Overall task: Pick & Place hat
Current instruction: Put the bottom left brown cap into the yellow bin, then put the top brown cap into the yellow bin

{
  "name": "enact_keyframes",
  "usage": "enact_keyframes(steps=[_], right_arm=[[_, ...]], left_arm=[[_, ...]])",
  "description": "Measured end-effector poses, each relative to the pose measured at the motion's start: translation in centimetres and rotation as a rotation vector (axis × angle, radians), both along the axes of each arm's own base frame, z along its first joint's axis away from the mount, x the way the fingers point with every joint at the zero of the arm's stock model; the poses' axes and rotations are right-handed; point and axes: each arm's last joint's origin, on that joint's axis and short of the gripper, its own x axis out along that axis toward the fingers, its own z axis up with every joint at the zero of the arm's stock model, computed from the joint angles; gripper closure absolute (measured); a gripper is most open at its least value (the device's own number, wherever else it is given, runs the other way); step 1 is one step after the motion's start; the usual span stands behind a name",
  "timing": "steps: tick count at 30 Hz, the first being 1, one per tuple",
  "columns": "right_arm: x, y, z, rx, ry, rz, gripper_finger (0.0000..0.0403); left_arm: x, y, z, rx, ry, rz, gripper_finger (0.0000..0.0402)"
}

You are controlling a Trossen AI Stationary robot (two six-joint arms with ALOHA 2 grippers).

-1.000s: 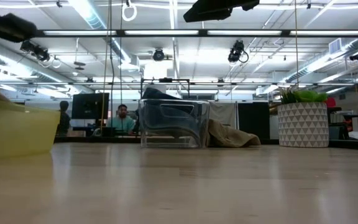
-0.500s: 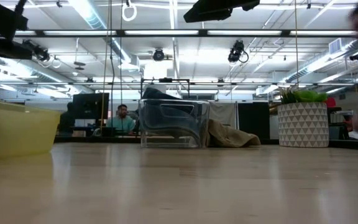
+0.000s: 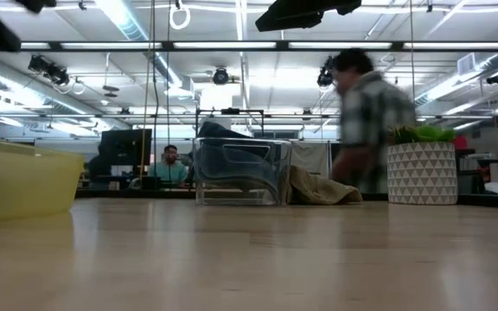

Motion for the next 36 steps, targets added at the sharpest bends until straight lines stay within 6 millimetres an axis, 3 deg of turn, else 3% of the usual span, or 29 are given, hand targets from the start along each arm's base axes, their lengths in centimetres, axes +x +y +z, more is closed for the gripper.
enact_keyframes(steps=[3,7,15,20,29,32,36], right_arm=[[0.0,0.0,0.0,0.000,0.000,0.000,0.0190],[0.0,0.0,0.0,0.000,0.000,0.000,0.0190],[0.0,0.0,0.0,0.000,0.000,0.001,0.0190],[0.0,0.0,0.0,0.000,0.000,0.001,0.0190],[-0.1,0.0,-0.2,0.011,0.023,-0.002,0.0190],[-0.3,0.2,-0.4,0.003,0.046,0.002,0.0190],[-0.6,0.6,-0.5,-0.002,0.059,-0.005,0.0190]], left_arm=[[0.7,-0.2,1.2,0.044,-0.108,0.022,0.0295],[1.1,-0.1,1.1,0.133,-0.190,0.013,0.0314],[1.7,-1.4,-1.3,0.092,-0.057,-0.015,0.0394],[1.9,-2.3,-3.1,0.036,0.083,-0.012,0.0398],[2.7,-3.3,-5.5,0.058,0.115,-0.034,0.0398],[2.8,-3.3,-4.8,0.038,0.098,-0.040,0.0398],[2.6,-3.0,-1.5,0.058,0.054,-0.003,0.0398]])
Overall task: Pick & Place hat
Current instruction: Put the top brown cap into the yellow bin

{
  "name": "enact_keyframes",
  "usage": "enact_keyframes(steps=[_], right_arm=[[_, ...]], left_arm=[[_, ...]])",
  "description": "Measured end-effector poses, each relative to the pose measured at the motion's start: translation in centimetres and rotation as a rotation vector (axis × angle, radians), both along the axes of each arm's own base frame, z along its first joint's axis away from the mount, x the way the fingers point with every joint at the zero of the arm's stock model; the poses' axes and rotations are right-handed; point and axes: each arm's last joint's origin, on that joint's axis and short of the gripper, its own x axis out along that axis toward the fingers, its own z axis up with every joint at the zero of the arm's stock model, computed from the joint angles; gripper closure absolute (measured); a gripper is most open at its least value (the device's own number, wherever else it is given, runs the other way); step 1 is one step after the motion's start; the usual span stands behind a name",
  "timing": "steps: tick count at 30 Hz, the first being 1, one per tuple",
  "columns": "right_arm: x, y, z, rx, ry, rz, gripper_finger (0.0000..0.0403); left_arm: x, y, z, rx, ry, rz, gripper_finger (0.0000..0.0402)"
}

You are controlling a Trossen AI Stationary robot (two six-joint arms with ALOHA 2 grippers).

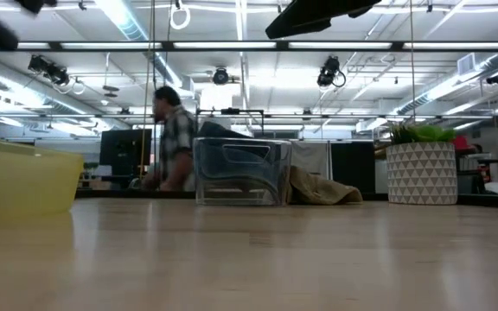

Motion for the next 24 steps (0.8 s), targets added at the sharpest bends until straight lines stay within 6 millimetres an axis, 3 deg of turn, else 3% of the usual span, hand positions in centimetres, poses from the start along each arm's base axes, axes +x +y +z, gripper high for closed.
enact_keyframes(steps=[6,10,16,24], right_arm=[[-0.5,-0.3,-0.5,-0.105,0.046,-0.119,0.0190],[-1.0,-2.1,-1.4,-0.161,0.149,-0.277,0.0190],[-2.0,-6.7,-2.5,-0.211,0.336,-0.520,0.0190],[-1.6,-13.8,-2.4,-0.263,0.385,-0.639,0.0190]], left_arm=[[0.1,0.5,5.2,0.119,-0.250,0.012,0.0393],[0.4,1.5,6.9,0.192,-0.374,0.023,0.0365],[1.2,4.0,7.6,0.326,-0.401,-0.033,0.0308],[2.4,9.4,7.6,0.526,-0.222,-0.090,0.0248]])
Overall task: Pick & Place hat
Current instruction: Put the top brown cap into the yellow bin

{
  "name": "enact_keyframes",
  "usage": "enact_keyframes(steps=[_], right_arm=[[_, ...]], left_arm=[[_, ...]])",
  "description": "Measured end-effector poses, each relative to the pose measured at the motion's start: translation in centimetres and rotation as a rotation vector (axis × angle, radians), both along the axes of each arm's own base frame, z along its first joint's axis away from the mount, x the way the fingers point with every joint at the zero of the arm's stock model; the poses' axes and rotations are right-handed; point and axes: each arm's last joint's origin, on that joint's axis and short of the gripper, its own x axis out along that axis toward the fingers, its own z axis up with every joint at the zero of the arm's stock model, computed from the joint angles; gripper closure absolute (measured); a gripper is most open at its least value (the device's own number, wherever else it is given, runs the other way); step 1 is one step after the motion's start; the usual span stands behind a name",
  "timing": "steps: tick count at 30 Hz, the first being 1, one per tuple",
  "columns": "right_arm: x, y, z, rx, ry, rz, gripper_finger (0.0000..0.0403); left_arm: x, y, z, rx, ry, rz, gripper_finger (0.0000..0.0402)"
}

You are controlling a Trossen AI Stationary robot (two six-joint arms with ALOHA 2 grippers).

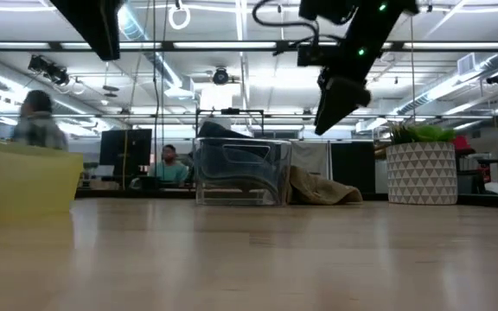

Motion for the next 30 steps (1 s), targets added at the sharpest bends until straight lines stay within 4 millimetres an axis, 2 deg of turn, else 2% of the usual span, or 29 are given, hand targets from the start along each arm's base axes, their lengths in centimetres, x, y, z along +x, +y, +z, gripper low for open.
enact_keyframes(steps=[7,12,15,18,21,25,28,30], right_arm=[[-0.1,-6.9,0.3,0.156,-0.112,-0.007,0.0190],[-0.5,-9.7,-0.2,0.231,-0.150,-0.023,0.0190],[0.0,-10.6,-1.6,0.283,-0.141,-0.018,0.0190],[1.1,-11.3,-3.7,0.264,-0.117,-0.016,0.0190],[2.1,-11.9,-5.3,0.202,-0.112,-0.048,0.0190],[2.3,-12.2,-6.8,0.245,-0.110,-0.143,0.0191],[2.1,-12.6,-7.6,0.307,-0.122,-0.218,0.0208],[1.9,-12.6,-7.9,0.331,-0.097,-0.233,0.0238]], left_arm=[[1.3,3.8,0.0,0.026,0.062,0.037,0.0237],[1.6,5.3,0.0,0.032,0.087,0.049,0.0237],[1.9,6.0,0.0,0.031,0.084,0.054,0.0237],[2.1,6.5,0.0,0.029,0.080,0.060,0.0237],[2.2,6.9,0.0,0.029,0.081,0.072,0.0237],[2.2,7.1,0.0,0.031,0.087,0.068,0.0237],[2.2,7.0,0.0,0.032,0.093,0.055,0.0237],[2.3,7.0,0.0,0.031,0.090,0.056,0.0237]])
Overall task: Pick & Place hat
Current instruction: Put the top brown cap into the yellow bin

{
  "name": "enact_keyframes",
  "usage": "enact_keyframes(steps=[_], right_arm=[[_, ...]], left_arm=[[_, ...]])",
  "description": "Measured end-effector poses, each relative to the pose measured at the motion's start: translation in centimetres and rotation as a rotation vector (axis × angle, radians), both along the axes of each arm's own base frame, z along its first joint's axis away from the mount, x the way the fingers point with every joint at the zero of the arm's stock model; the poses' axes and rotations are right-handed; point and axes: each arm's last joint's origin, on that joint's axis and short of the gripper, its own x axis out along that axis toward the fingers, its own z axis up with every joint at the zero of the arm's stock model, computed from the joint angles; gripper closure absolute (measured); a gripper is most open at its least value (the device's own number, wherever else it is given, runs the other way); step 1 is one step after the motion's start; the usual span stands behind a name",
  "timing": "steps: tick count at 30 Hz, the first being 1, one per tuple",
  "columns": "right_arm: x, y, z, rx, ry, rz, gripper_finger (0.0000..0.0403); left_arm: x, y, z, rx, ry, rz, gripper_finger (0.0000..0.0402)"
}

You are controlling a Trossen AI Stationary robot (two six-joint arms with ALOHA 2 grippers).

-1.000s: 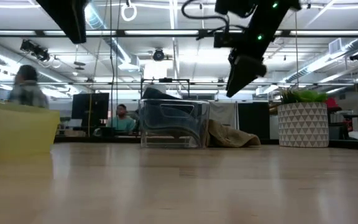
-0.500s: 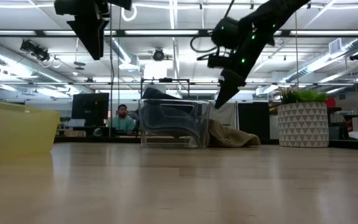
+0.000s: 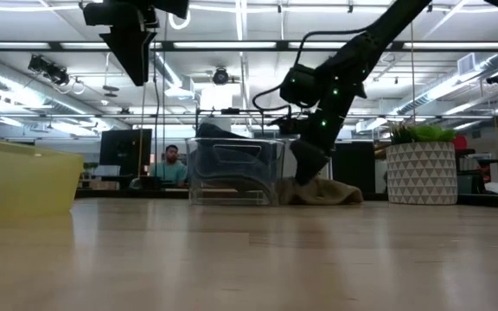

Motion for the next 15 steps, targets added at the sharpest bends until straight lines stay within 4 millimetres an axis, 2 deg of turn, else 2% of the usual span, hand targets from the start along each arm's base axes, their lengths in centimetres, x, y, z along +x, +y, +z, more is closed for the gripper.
enact_keyframes(steps=[5,6,10,15], right_arm=[[-0.6,0.2,-0.3,0.042,0.056,-0.039,0.0371],[-0.8,0.3,-0.1,0.050,0.062,-0.046,0.0385],[-1.1,2.0,1.4,0.060,0.074,-0.053,0.0383],[-2.1,6.1,4.7,0.050,0.083,-0.032,0.0396]], left_arm=[[0.0,0.0,0.0,-0.001,-0.007,0.008,0.0237],[0.1,0.0,0.0,-0.003,-0.012,0.008,0.0237],[0.5,-0.4,0.0,-0.046,-0.067,0.020,0.0237],[0.9,-1.8,0.0,-0.107,-0.129,-0.024,0.0237]])
